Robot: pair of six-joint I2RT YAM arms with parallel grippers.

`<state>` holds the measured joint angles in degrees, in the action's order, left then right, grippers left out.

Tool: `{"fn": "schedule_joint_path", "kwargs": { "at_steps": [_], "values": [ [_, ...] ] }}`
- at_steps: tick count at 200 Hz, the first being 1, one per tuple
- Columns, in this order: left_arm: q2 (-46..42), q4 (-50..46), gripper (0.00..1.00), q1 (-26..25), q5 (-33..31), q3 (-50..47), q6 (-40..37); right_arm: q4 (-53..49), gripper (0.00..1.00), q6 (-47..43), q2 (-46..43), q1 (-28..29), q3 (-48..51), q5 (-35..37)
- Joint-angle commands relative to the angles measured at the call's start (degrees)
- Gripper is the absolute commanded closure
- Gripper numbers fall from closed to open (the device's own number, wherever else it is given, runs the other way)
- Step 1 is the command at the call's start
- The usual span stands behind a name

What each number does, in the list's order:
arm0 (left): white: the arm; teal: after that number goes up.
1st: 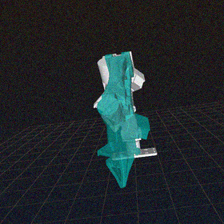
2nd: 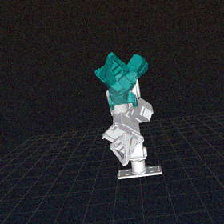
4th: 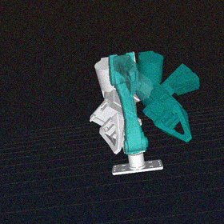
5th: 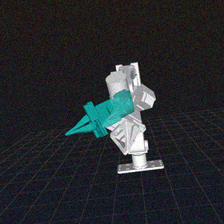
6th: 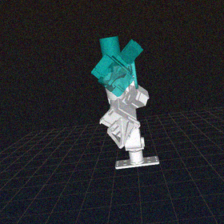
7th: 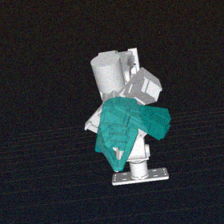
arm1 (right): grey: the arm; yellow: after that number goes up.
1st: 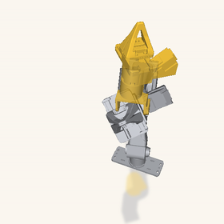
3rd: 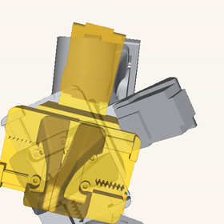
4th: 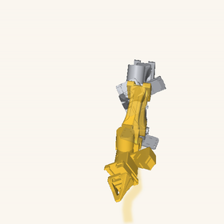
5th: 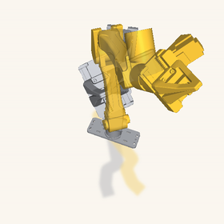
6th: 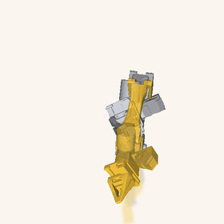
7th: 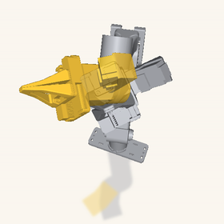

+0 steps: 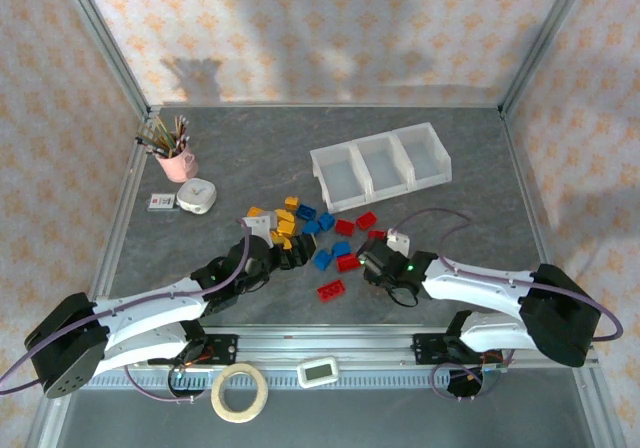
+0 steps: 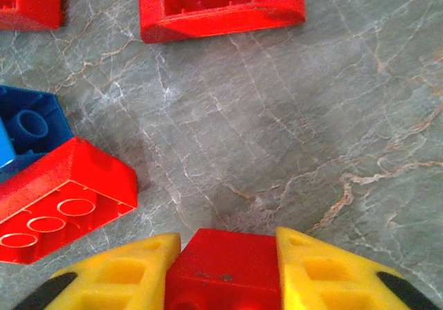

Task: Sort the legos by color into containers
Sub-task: Pick up the lego from the bottom-center of the table.

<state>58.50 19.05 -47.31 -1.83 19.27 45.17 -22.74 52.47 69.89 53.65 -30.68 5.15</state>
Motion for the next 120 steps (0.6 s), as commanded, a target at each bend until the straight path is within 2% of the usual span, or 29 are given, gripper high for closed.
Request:
{"fn": "schedule_joint_path", "kwargs": {
  "at_steps": [1, 30, 65, 90, 120],
  "values": [
    [-1.3, -0.5, 0.01, -0.4, -1.4, 1.8, 0.4, -1.7, 0.71, -0.5, -0.8, 0.4, 0.4, 2.4],
    [-2.5, -1.3, 0.01, -0.4, -2.0, 2.1, 0.4, -2.7, 0.74, -3.0, -1.9, 0.4, -1.7, 3.6],
    [-5.0, -2.5, 0.01, -0.4, -3.6, 3.3, -1.1, -4.2, 0.76, -8.4, -1.9, 0.0, -8.4, 9.1],
    [-6.7, -5.6, 0.01, 0.0, -7.0, 5.2, -2.8, -2.2, 0.76, -13.8, -0.3, -2.9, -13.8, 10.4],
    [-7.0, -8.3, 0.01, 1.8, -7.8, 8.4, -5.8, 3.4, 0.75, -21.0, 5.8, -7.3, -20.8, 11.0]
  ]
}}
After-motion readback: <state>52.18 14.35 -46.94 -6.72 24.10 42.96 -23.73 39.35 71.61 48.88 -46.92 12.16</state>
